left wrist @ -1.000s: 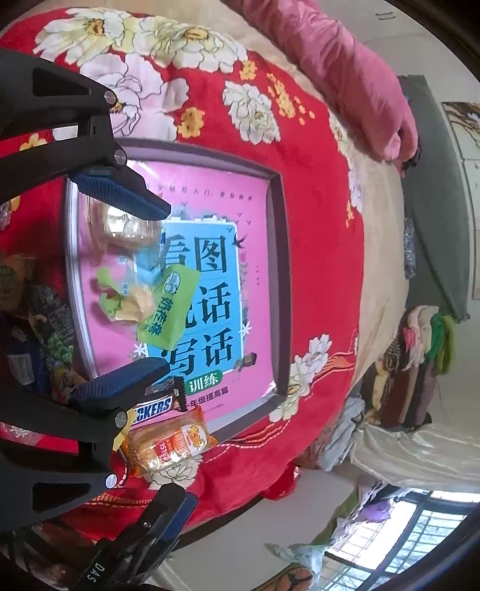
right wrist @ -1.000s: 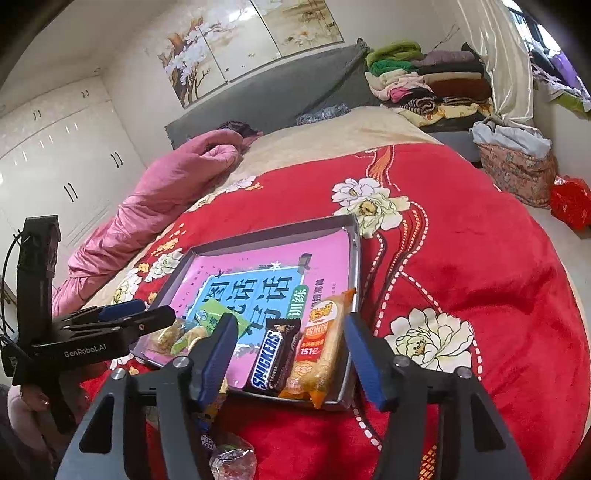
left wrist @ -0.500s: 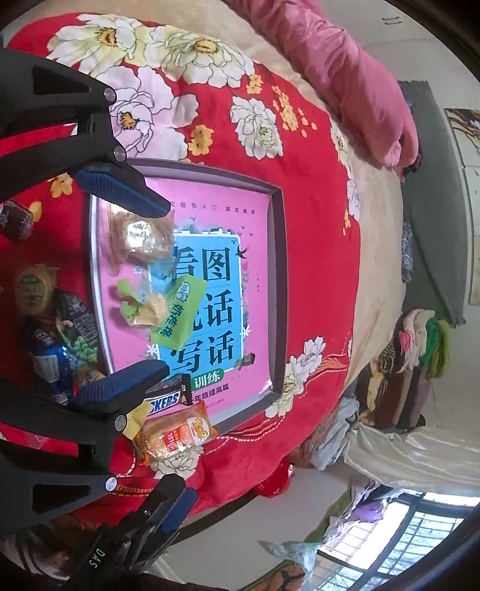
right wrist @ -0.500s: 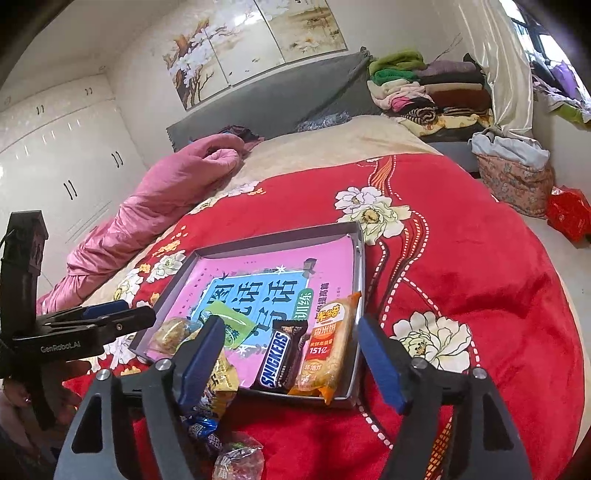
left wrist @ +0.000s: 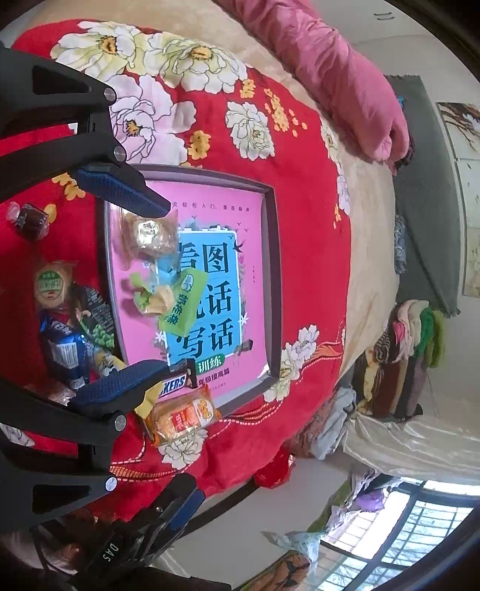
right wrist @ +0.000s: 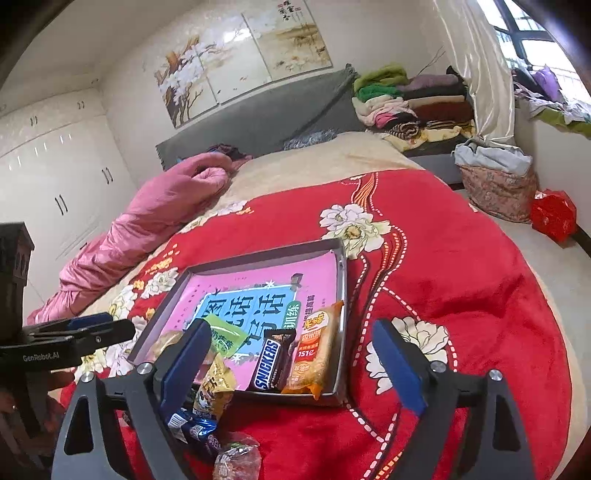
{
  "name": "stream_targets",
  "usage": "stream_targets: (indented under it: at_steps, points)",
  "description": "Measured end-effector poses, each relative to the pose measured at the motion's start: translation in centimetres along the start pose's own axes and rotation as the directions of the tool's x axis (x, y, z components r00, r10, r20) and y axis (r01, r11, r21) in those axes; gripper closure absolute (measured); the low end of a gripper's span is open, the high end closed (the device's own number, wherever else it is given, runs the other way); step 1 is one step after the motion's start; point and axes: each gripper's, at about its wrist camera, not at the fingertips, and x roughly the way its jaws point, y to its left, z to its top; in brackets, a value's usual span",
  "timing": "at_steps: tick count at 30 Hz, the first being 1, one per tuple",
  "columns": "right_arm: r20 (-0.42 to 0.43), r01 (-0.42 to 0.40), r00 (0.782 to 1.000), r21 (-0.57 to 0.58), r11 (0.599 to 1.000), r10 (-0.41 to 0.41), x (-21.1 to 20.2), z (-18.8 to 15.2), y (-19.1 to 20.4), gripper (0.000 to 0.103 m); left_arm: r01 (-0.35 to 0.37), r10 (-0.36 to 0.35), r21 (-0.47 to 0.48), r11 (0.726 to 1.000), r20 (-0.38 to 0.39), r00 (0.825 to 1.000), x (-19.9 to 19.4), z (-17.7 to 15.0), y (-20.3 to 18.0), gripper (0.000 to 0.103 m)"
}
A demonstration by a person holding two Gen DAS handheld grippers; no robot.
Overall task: Organize snacks
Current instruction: 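Withdraw both tools from the tray toward the snacks on the bedspread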
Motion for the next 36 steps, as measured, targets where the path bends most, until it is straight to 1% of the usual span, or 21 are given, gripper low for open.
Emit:
stream_targets:
  at_steps: [3,6,8,16,21,31,36]
  points:
    - [0.017,0.000,1.000,0.007,1.000,0.000,-0.6,0.0,0.0,0.011,0.005,-0.005,0.000,1.000,0.003,1.000,-0.4,-0.1,0.0,0.023]
    - [0.040,0.025,0.999,-0.003,1.000,-0.025,-1.3,-0.1,0.3,0.010,0.008,-0.008,-0.001,1.000,0.000,1.000,-0.8,-0.2,0.1,0.023]
    - [0.053,0.027,0.998,-0.012,1.000,-0.026,-1.8,-0.2,0.7,0.008,0.008,-0.008,-0.002,1.000,0.007,1.000,-1.2,-0.4,0.2,0.023]
    - [0.043,0.010,0.999,-0.022,1.000,-0.010,-2.8,-0.8,1.5,0.008,0.006,-0.006,-0.005,1.000,0.027,1.000,-2.7,-0.6,0.9,0.023]
    - [0.061,0.011,0.998,-0.039,0.999,-0.009,-3.8,-1.2,2.1,0.008,0.010,-0.009,-0.018,1.000,0.030,0.999,-3.4,-0.8,1.6,0.023]
    - [0.019,-0.013,1.000,-0.076,0.997,0.014,-4.0,-2.3,3.3,0.007,-0.003,0.004,-0.027,1.000,0.036,0.999,-4.1,-1.6,2.9,0.023]
    - [-0.013,-0.030,1.000,-0.103,0.994,0.029,-3.8,-3.2,4.3,0.007,-0.009,0.010,-0.027,1.000,0.026,1.000,-4.2,-2.4,3.4,0.023]
